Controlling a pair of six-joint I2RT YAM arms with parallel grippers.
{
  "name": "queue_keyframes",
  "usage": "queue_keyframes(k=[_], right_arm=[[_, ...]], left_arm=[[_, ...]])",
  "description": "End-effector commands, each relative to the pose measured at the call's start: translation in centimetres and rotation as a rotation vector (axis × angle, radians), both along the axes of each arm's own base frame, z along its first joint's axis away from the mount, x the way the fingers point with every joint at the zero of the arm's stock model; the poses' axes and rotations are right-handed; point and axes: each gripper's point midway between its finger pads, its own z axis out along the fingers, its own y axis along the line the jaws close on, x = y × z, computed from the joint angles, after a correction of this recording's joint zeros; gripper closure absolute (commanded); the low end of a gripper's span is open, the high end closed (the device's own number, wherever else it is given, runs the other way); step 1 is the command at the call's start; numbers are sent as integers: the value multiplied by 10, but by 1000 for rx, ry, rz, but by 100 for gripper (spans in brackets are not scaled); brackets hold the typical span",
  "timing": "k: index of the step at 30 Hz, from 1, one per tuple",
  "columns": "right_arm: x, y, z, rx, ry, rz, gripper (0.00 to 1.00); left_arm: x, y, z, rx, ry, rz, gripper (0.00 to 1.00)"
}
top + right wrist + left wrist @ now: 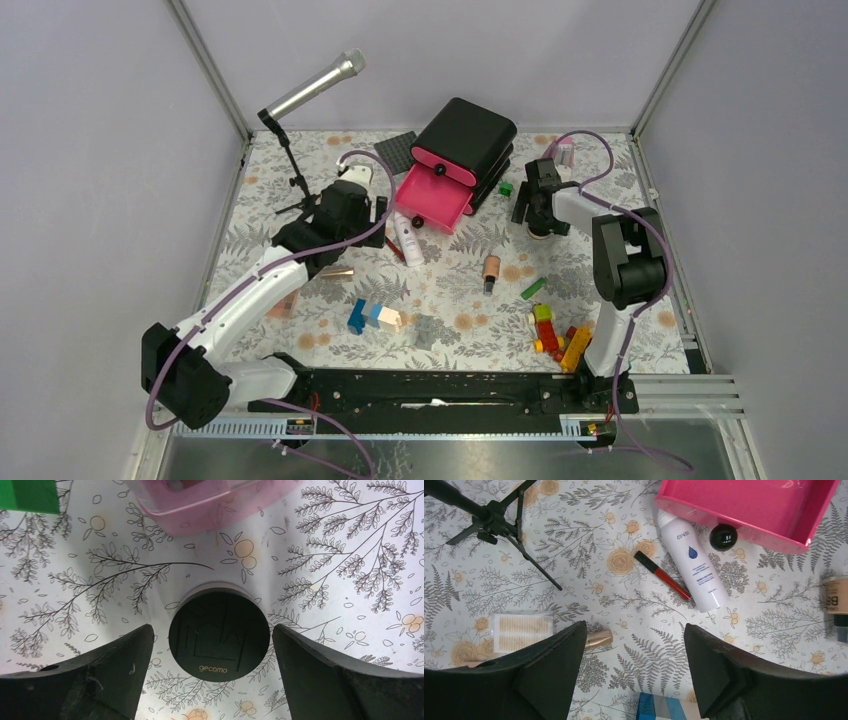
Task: Organize the makeup
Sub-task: Pick up the makeup from the center of the board.
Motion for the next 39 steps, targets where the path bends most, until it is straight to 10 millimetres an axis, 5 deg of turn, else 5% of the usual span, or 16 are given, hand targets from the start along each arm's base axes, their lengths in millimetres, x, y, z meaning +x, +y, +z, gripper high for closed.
queue_keyframes(k=[1, 16, 39], right_arm=[[17, -9, 9, -59, -48, -28, 5], [28, -6, -1, -49, -75, -12, 25], [-8, 18, 39, 35, -141, 69, 34]], left_arm=[[6, 6, 22, -48, -97, 12, 22], [5, 10, 16, -49, -89, 15, 23], [4, 26, 9, -69, -56, 131, 24]])
